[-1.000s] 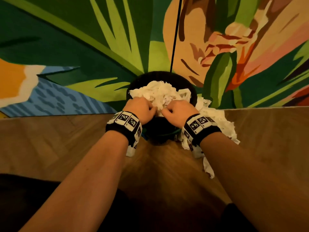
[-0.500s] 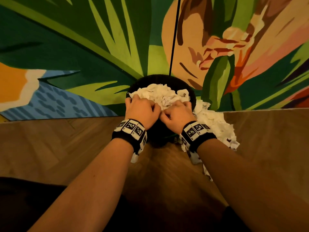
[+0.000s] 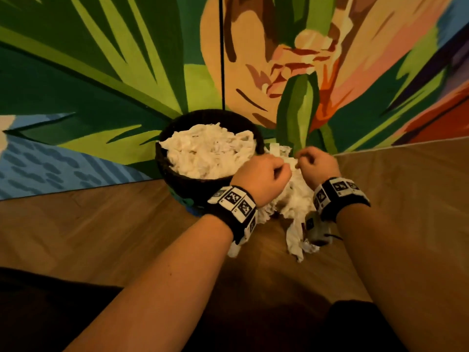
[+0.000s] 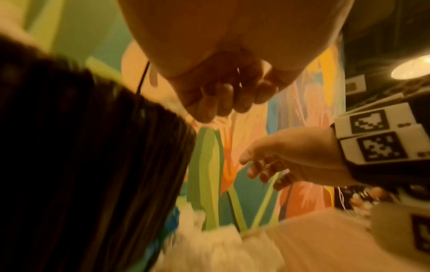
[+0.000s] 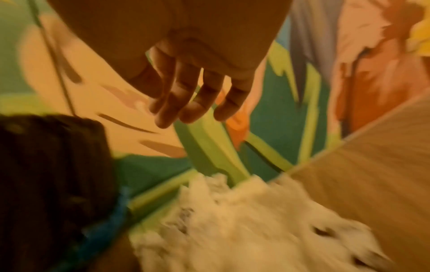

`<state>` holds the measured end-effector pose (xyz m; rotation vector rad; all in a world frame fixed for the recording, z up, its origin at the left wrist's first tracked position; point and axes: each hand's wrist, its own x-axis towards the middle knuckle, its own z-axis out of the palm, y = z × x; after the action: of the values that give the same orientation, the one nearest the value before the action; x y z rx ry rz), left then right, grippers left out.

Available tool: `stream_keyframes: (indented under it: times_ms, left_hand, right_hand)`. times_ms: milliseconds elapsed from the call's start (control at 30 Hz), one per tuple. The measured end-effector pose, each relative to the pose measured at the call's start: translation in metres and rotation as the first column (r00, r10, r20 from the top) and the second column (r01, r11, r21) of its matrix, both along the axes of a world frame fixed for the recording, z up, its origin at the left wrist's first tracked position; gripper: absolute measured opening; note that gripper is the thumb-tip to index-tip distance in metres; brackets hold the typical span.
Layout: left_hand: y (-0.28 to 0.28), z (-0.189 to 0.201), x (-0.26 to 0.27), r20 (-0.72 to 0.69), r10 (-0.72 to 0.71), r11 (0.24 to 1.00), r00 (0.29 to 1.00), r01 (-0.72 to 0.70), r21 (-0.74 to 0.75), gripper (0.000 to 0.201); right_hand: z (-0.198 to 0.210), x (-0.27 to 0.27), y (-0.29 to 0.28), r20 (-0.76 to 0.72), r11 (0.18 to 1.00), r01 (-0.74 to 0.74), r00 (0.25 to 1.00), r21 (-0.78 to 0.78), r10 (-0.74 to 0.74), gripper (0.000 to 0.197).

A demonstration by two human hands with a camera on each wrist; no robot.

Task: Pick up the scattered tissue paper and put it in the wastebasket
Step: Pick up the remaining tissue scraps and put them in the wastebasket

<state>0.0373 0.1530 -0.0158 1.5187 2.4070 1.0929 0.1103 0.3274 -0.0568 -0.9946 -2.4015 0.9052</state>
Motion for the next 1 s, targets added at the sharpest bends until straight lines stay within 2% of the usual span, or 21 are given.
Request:
stream_keyframes:
  times_ms: [67,133,200,267,333,433,533,600,667,733,833,900,1000]
  left_hand:
    - [0.008,-0.029,0.007,0.076,-0.041,0.979,0.996,0.055,-0.196,0.037]
    - [0.009,-0.061,0.01,0.142,-0.061,0.926,0.988,0.109,-0.36,0.031]
    - [0.009,-0.093,0.015,0.17,-0.071,0.87,0.983,0.144,-0.472,0.023]
    - [0.009,-0.123,0.021,0.173,-0.092,0.804,0.981,0.176,-0.568,0.02]
    - [0.011,-0.153,0.03,0.167,-0.149,0.738,0.975,0.222,-0.637,0.025]
    - [0.015,-0.189,0.044,0.2,-0.227,0.686,0.953,0.302,-0.662,0.047]
    - [0.021,-0.212,0.057,0.288,-0.227,0.67,0.93,0.364,-0.647,0.072]
    - [0.027,-0.22,0.064,0.333,-0.231,0.622,0.914,0.402,-0.672,0.078]
    - [0.03,-0.226,0.069,0.293,-0.239,0.549,0.926,0.377,-0.746,0.073]
    - [0.03,-0.231,0.07,0.215,-0.257,0.504,0.942,0.32,-0.802,0.063]
    - [0.023,-0.233,0.067,0.207,-0.246,0.502,0.947,0.307,-0.808,0.048]
    - [0.018,-0.234,0.064,0.247,-0.201,0.545,0.948,0.318,-0.776,0.038]
    - [0.007,-0.233,0.056,0.304,-0.014,0.701,0.953,0.226,-0.677,0.021]
  right_hand:
    - [-0.034,0.028,0.016,0.186,0.995,0.068,0.981,-0.075,-0.053,0.015]
    - [-0.067,0.055,0.02,0.362,0.987,0.1,0.931,-0.126,-0.048,0.014]
    - [-0.096,0.078,0.015,0.512,0.981,0.104,0.859,-0.162,-0.006,0.012]
    - [-0.121,0.095,0.004,0.614,0.976,0.074,0.786,-0.204,0.069,0.02]
    - [-0.14,0.106,-0.006,0.677,0.967,0.023,0.718,-0.255,0.161,0.036]
    - [-0.16,0.112,-0.019,0.724,0.943,-0.027,0.634,-0.332,0.273,0.06]
    - [-0.174,0.106,-0.032,0.736,0.919,-0.116,0.565,-0.377,0.374,0.063]
    - [-0.178,0.099,-0.039,0.735,0.899,-0.17,0.525,-0.403,0.428,0.058]
    - [-0.18,0.096,-0.042,0.706,0.896,-0.14,0.57,-0.421,0.421,0.04]
    - [-0.181,0.101,-0.041,0.657,0.904,-0.066,0.665,-0.423,0.355,0.009]
    - [-0.175,0.109,-0.035,0.58,0.869,0.146,0.794,-0.473,0.182,0.01]
    - [-0.169,0.11,-0.028,0.549,0.851,0.22,0.831,-0.477,0.093,0.013]
    - [-0.162,0.109,-0.022,0.508,0.903,0.233,0.861,-0.362,-0.019,0.023]
